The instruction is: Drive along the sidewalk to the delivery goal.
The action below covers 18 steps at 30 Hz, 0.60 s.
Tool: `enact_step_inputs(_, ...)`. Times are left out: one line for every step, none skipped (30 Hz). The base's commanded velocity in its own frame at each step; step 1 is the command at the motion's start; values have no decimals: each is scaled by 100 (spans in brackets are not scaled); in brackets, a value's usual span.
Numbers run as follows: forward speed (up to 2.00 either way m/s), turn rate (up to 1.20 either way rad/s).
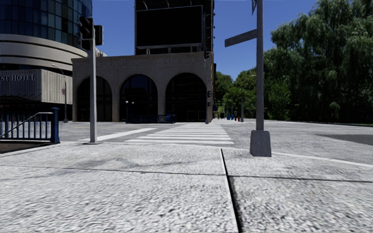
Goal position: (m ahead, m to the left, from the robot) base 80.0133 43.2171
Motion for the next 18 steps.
enact_step_inputs(200,0)
enact_step_inputs(200,0)
enact_step_inputs(200,0)
enact_step_inputs(200,0)
enact_step_inputs(200,0)
enact_step_inputs(200,0)
enact_step_inputs(200,0)
enact_step_inputs(200,0)
enact_step_inputs(200,0)
enact_step_inputs(200,0)
enact_step_inputs(200,0)
enact_step_inputs(200,0)
enact_step_inputs(200,0)
enact_step_inputs(200,0)
enact_step_inputs(200,0)
enact_step_inputs(200,0)
enact_step_inputs(200,0)
enact_step_inputs(200,0)
